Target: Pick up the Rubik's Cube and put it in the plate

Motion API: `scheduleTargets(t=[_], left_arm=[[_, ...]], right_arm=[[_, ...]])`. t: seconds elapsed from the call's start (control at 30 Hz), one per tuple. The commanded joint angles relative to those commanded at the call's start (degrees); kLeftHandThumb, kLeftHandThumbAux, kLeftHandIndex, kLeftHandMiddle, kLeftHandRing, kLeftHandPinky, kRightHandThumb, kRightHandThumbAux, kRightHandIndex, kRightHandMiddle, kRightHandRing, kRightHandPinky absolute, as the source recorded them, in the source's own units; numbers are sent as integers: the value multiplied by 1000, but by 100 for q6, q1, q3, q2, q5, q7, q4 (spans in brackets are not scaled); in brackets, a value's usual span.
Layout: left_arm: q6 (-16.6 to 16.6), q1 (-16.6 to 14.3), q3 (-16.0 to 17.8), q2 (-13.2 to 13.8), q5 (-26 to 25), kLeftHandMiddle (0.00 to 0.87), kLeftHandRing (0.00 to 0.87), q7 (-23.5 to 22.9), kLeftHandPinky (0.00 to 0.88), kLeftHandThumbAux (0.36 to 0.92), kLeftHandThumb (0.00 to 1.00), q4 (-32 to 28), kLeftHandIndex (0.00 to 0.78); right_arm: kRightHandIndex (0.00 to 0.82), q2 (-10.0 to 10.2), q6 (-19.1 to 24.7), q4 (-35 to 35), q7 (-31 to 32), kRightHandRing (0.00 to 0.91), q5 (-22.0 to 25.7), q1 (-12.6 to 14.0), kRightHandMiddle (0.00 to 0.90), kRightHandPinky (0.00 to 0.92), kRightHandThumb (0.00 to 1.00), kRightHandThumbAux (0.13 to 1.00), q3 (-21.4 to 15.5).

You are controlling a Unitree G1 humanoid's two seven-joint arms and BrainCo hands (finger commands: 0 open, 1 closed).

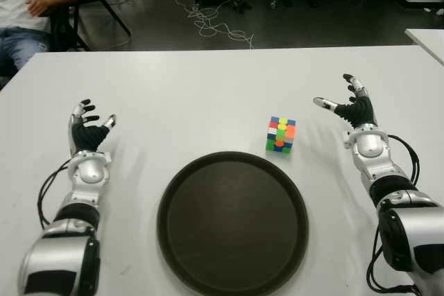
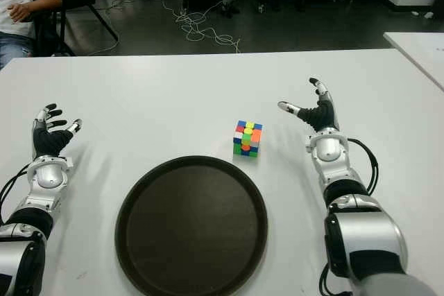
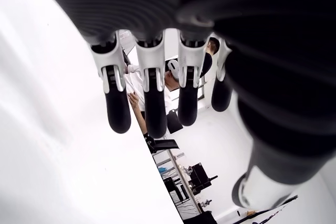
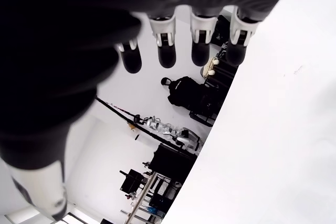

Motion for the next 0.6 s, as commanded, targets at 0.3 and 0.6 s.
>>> scheduleTargets(t=[0.3,0.6], left_arm=[[22,-4,-5,-10,7,232,270,8,337,762,144,-12,183],[-1,2,-7,-32,9,229,258,38,315,763,147,-21,197]], right_arm=[[74,-11,-50,-9,41,17,-20,9,33,25,0,705,29],[57,-26,-202,-68,120,4,-151,44,26,12,0,669,182]])
